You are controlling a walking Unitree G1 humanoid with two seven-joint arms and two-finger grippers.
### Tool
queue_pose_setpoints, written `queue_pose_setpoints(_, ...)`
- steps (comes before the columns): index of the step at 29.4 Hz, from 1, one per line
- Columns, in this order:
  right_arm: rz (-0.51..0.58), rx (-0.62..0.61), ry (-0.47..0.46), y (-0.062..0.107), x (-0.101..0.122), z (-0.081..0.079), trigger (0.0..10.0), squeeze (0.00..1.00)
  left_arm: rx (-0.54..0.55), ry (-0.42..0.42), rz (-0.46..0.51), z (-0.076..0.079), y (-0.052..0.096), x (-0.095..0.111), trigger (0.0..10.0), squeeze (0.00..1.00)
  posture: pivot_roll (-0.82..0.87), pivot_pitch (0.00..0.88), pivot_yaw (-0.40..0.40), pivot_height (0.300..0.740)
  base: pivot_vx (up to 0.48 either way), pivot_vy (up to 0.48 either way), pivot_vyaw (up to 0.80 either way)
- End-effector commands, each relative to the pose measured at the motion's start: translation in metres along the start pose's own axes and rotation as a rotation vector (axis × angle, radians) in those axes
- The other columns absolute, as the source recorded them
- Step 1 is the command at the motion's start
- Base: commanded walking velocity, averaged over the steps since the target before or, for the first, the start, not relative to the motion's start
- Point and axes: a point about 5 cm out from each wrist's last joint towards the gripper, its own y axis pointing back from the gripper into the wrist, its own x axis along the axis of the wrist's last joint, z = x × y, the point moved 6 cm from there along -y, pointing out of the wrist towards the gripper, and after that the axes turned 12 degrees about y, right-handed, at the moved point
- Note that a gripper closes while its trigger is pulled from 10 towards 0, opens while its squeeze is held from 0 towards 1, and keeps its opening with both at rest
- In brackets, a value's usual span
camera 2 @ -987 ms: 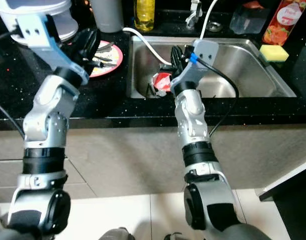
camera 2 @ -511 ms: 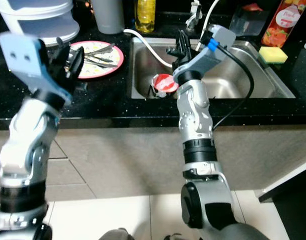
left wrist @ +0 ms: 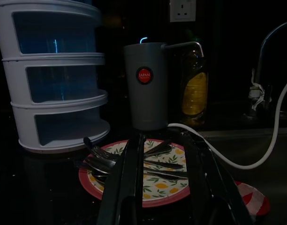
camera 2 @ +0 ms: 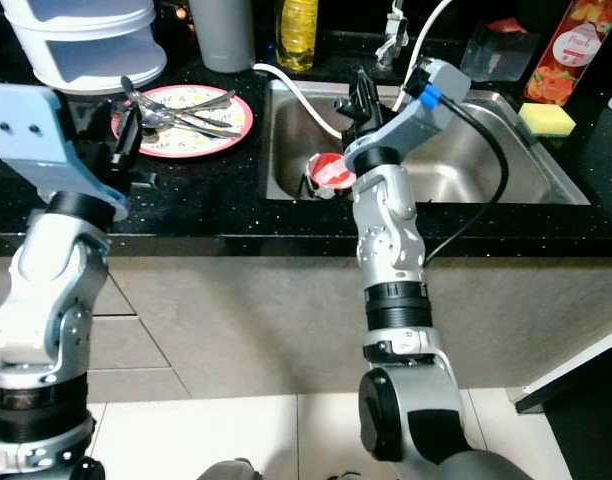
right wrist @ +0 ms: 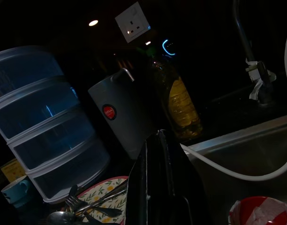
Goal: Kitchen organization
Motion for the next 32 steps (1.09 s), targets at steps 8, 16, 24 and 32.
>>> queue_pose_setpoints(8,-0.005,-0.002,0.023,0.003,0.001,0.002,10.0,0.0,-0.04,-0.021,0.009,0.013,0.0,0.004,10.0,0.0,0.29,0.009,-0.032,0.74,0.314,0.0,0.0)
queue_pose_setpoints(16,-0.01,-0.006,0.026,0.003,0.0,0.003,10.0,0.0,-0.047,-0.019,0.002,0.014,0.0,0.003,10.0,0.0,0.29,0.009,-0.032,0.74,0.318,0.0,0.0)
queue_pose_setpoints(24,-0.013,-0.007,0.026,0.003,-0.001,0.003,10.0,0.0,-0.048,-0.018,-0.003,0.015,0.0,0.001,10.0,0.0,0.29,0.009,-0.033,0.74,0.319,0.0,0.0)
queue_pose_setpoints(32,-0.014,-0.007,0.027,0.003,-0.001,0.003,10.0,0.0,-0.047,-0.017,-0.004,0.014,0.0,0.0,10.0,0.0,0.29,0.008,-0.034,0.74,0.331,0.0,0.0)
